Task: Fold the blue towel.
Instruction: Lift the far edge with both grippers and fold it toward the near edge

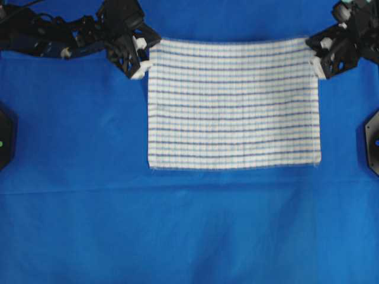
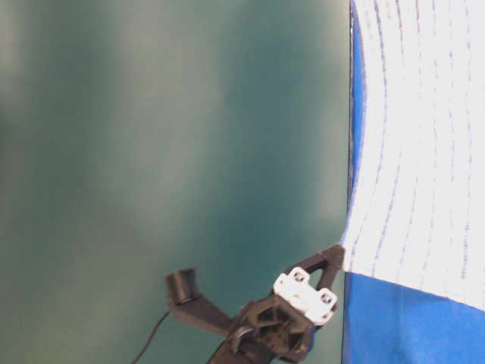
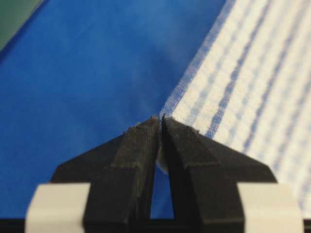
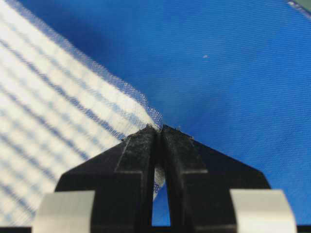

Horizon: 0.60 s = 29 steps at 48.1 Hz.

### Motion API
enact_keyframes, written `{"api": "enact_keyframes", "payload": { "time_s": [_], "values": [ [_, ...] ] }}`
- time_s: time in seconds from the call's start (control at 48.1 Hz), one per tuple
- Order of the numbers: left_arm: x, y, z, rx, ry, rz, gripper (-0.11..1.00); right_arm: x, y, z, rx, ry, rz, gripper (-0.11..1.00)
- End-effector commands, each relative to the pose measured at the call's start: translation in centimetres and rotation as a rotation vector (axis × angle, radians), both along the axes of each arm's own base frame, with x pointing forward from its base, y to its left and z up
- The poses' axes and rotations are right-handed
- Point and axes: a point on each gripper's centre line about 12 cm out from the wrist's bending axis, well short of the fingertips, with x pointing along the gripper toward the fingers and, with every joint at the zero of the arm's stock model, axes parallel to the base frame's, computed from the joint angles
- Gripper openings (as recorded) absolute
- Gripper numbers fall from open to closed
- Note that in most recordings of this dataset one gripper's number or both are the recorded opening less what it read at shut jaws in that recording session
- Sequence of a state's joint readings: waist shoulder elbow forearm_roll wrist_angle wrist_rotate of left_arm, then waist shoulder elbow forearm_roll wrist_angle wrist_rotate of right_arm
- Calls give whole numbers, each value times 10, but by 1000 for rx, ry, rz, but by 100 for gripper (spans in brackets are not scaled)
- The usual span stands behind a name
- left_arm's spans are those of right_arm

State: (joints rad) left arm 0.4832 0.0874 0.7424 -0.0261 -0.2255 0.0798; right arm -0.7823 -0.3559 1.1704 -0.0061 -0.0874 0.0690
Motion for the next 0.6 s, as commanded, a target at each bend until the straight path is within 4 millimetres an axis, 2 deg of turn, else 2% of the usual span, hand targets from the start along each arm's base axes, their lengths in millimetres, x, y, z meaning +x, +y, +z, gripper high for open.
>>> {"api": "enact_keyframes", "payload": {
  "time_s": [0.0,0.312,0.582],
  "values": [
    [3,-11,22,29,-49,-32,4,1,9,12,-9,-25,17,6],
    [1,-64,19,4,-33,-152,4,-10,58,20,94,-18,101,6],
    [-3,-118,16,-22,-21,-286,4,-9,100,30,189,-47,205,6]
  ]
}}
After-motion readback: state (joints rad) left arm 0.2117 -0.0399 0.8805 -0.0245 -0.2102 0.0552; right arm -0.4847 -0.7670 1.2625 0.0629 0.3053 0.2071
